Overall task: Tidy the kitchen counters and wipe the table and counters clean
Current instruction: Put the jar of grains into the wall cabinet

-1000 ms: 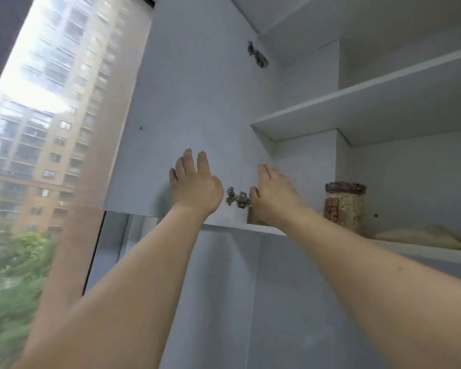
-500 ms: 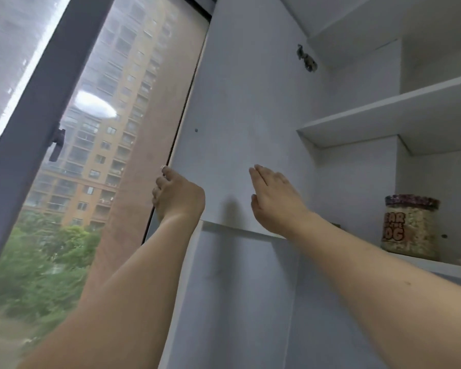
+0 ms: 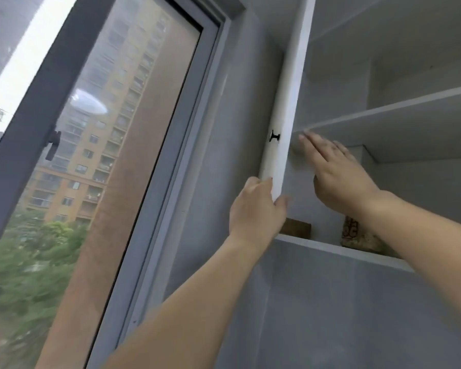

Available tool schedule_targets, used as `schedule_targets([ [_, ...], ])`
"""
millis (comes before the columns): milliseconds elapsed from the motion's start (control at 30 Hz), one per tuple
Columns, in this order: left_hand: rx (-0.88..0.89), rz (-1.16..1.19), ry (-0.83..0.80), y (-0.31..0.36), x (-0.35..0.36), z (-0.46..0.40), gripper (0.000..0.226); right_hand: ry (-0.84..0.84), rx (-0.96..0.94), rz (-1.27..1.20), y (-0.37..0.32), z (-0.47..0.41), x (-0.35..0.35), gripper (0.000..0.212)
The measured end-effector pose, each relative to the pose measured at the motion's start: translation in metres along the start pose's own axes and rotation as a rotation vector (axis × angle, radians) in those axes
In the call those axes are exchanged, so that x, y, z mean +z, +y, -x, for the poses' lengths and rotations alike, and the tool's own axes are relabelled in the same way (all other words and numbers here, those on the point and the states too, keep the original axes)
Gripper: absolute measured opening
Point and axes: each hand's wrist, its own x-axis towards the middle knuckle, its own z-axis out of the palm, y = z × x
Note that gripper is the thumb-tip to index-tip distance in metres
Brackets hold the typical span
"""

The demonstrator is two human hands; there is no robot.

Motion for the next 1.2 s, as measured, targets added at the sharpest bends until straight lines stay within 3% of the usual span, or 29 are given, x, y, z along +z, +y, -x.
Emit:
schedule_targets([
  [233,0.068,0.068,-0.150,0.045,0.088,0.022,0.051,-0.204,0.031,0.246,0.056,0.039,-0.015,0.080],
  [433,0.082,0.123,-0.242,0.064,0.146,0.028,0.061,-0.360,0.089,0.443,0.094,0.060,-0.007,0.079],
  [800,0.155,0.057,-0.264,0.059,0.221,0.037,0.057,-0.386,0.136,0.555,0.133,0.079,0.034,0.068],
  [1000,0.172,0.056,-0.158,0.055,0.237,0.042,0.053,-0.433,0.129,0.575,0.141,0.080,0.038,0.070],
  [1200,0.198,-0.029,-0.381,0.055,0.213,0.030,0.063,-0.507,0.150,0.599,0.134,0.086,0.013,0.074],
])
